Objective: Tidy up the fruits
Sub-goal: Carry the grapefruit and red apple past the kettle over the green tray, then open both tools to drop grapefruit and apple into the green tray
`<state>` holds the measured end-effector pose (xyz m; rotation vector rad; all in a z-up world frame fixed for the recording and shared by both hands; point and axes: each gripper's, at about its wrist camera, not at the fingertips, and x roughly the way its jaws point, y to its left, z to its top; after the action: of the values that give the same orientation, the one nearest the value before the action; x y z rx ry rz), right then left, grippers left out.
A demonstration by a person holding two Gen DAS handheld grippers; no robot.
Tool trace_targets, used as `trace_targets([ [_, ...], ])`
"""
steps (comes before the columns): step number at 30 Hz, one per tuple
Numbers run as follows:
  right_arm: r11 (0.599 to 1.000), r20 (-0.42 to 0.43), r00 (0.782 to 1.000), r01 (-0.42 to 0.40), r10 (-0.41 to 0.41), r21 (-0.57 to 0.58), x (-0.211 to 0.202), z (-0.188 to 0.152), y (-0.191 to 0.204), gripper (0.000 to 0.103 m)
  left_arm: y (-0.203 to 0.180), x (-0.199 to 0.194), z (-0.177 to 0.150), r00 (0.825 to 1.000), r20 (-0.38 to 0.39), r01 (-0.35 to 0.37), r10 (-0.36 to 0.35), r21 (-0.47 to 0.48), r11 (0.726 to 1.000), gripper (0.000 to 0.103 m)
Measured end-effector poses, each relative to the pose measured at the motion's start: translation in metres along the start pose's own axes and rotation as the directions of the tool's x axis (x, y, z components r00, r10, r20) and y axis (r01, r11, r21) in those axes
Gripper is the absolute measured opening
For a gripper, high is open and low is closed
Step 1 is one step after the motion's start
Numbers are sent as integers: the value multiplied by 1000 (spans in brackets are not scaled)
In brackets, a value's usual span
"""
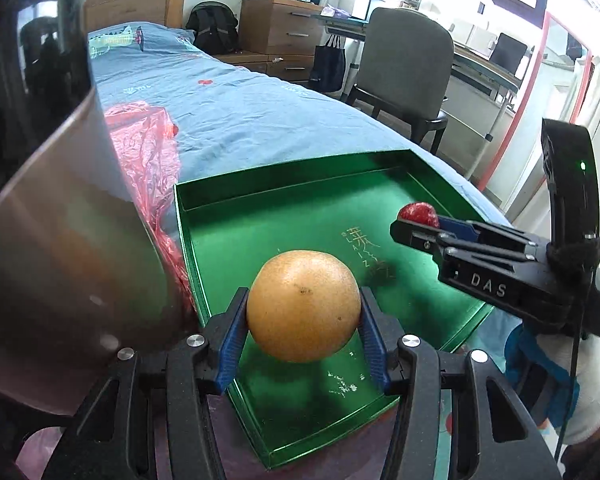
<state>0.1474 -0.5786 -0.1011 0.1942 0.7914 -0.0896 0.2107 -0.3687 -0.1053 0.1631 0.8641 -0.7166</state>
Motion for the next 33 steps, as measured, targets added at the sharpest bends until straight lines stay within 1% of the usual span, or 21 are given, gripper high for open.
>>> trace_targets([
  [2,1000,2,1000,19,-19,-8,13,4,-10,58,-1,9,-7,1000,-14,-7,7,8,1000,46],
  [4,999,-2,1000,30,-30,-13,25,7,-20,58,0,19,-14,999,-42,-7,7,-4,1000,46],
  [6,999,-8,999,32,-32,-15,35,7,-27,58,0,21,-21,999,-39,-21,22,7,1000,46],
  [7,999,3,1000,27,-27,-21,36,7,-28,59,-2,22,-23,999,-36,-28,29,15,999,46],
  [10,999,14,1000,28,-27,-44,41,11,-29,59,-7,25,-30,998,-34,-52,52,25,998,46],
  [15,995,33,998,52,-49,-88,47,9,-23,59,-15,25,-36,995,-27,-94,96,51,994,46],
  [19,991,37,997,75,-72,-106,47,8,-19,59,-27,25,-37,988,-31,-148,152,102,984,48],
  [21,990,28,996,90,-87,-113,48,9,-18,63,-31,26,-36,982,-28,-180,185,124,976,49],
  [22,988,19,995,96,-94,-117,49,10,-17,73,-32,26,-35,980,-34,-189,194,123,974,49],
  [23,987,7,995,104,-104,-121,49,11,-16,87,-33,26,-34,978,-37,-199,205,127,972,50],
  [24,986,-8,994,111,-113,-124,49,12,-14,95,-34,28,-30,975,-36,-214,221,135,967,50],
  [25,986,-21,993,114,-117,-126,48,14,-13,103,-36,29,-27,971,-30,-230,237,147,962,53],
  [27,984,-23,992,119,-123,-136,39,18,-10,103,-42,22,-24,965,-4,-258,262,173,951,55],
  [29,983,-4,992,123,-125,-138,21,23,-6,103,-50,8,-21,961,26,-274,274,194,942,58],
  [33,983,41,990,138,-134,-120,-24,31,-2,103,-62,-29,-16,964,71,-265,255,208,942,59],
])
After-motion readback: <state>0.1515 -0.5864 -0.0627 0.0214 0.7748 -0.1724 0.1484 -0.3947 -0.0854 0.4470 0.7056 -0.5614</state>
